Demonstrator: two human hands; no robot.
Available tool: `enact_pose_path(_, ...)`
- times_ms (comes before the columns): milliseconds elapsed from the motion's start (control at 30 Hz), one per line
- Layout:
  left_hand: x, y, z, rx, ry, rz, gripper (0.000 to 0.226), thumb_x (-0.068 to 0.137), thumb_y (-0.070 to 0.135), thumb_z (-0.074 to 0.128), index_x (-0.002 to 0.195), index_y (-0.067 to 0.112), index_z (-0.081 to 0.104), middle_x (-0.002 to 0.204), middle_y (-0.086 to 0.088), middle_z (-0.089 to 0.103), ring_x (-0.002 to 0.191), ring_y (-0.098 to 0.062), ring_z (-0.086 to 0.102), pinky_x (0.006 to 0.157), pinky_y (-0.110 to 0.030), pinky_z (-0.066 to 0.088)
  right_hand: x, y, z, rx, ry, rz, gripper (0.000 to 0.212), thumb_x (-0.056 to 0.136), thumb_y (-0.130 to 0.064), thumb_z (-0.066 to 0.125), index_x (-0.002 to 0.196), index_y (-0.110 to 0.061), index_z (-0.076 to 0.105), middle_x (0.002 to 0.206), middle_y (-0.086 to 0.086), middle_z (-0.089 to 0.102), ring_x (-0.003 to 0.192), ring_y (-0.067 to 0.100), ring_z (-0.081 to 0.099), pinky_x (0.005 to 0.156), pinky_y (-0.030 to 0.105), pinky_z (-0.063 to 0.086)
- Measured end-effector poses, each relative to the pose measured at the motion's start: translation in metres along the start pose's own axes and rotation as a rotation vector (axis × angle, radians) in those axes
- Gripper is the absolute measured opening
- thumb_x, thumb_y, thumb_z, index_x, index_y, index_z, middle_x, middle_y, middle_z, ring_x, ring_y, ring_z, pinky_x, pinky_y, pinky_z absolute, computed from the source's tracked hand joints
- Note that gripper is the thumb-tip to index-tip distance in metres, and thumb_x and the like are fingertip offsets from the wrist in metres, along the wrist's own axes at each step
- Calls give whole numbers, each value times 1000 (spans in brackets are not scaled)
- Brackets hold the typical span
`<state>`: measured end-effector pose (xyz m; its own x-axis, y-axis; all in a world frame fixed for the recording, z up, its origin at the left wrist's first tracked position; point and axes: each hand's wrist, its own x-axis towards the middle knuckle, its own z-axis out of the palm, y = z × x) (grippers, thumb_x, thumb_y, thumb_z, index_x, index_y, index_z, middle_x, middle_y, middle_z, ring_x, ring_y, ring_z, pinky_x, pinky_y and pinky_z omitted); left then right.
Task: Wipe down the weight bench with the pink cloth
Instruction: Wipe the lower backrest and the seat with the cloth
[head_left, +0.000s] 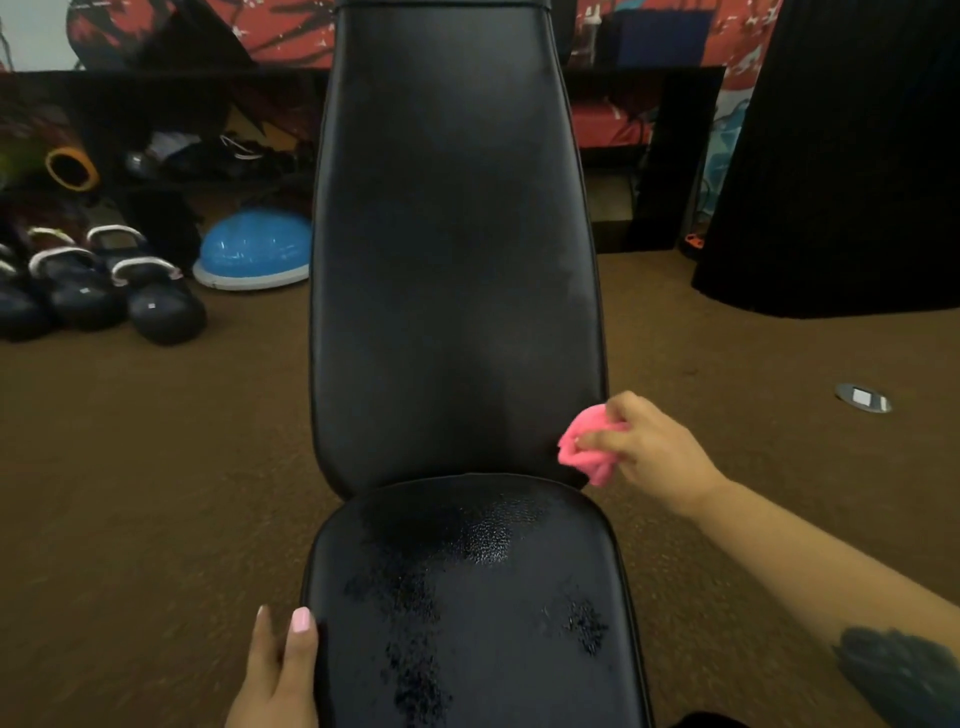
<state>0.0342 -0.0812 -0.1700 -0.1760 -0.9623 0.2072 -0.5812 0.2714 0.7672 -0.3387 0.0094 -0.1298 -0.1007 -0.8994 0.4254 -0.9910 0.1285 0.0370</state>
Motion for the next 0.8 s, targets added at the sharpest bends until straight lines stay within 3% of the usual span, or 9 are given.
enact_pose_path(67, -4, 17, -1, -134, -105, -288, 46, 98, 35, 46, 139, 14, 47, 145, -15, 44, 126, -35, 47, 94, -36, 34, 17, -7, -6, 93, 48, 139, 35, 63, -5, 81, 95, -20, 74, 90, 13, 53, 82, 33, 57, 62, 32, 49)
enact_pose_path(133, -6, 25, 1, -203, -144, -391, 49, 96, 37, 47, 141, 18, 45, 144, -14, 45, 128, -34, 44, 102, -36, 31, 34, -15, -5, 141, 122, 204, 29, 70, -5, 72, 98, -15, 72, 89, 12, 51, 79, 32, 55, 67, 25, 41)
enact_pose_path(200, 0, 31, -2, -277, -109, -512, 51, 96, 40, 46, 142, 21, 43, 145, -14, 45, 130, -33, 43, 105, -37, 29, 40, -32, -4, 151, 25, 105, 25, 80, -19, 55, 101, -19, 71, 90, 7, 51, 78, 26, 53, 66, 26, 41)
enact_pose_path(267, 1, 25, -1, -270, -131, -502, 53, 95, 43, 45, 144, 23, 40, 145, -14, 44, 130, -33, 42, 107, -37, 28, 24, -37, 7, 104, -91, -87, 22, 82, -21, 54, 94, -25, 72, 89, 6, 52, 78, 24, 54, 65, 32, 45)
enact_pose_path(433, 0, 36, -4, -315, -110, -545, 54, 95, 45, 44, 144, 22, 41, 146, -15, 43, 131, -36, 41, 110, -40, 26, 0, -11, -6, 0, -249, -177, 17, 64, -28, 67, 80, -30, 74, 88, 7, 58, 78, 25, 58, 65, 37, 52)
enact_pose_path(533, -3, 44, -8, -352, -112, -550, 54, 95, 44, 43, 142, 18, 44, 147, -14, 41, 133, -35, 38, 110, -39, 24, 17, -4, -18, 36, -119, -64, 18, 62, -17, 81, 76, -25, 76, 88, 11, 58, 79, 27, 58, 66, 43, 54)
enact_pose_path(633, -4, 44, -6, -284, -84, -513, 52, 96, 40, 44, 143, 18, 41, 147, -14, 42, 132, -35, 39, 110, -40, 25, 42, -20, -15, 197, 53, 117, 18, 74, -9, 73, 91, -16, 75, 87, 15, 54, 78, 32, 58, 71, 42, 53)
enact_pose_path(733, -6, 46, -10, -226, -74, -373, 57, 94, 36, 53, 145, 16, 37, 143, -10, 47, 130, -30, 45, 110, -39, 27, 46, -44, -2, 171, -65, -102, 20, 74, -16, 71, 92, -22, 75, 80, 9, 52, 72, 27, 57, 68, 32, 51)
enact_pose_path(800, -8, 44, -15, -213, -103, -290, 75, 83, 53, 61, 145, 18, 36, 140, -4, 52, 129, -23, 47, 112, -40, 27, 38, -39, -3, 90, -162, -207, 28, 64, -11, 78, 89, -25, 75, 78, 6, 50, 68, 22, 54, 60, 31, 50)
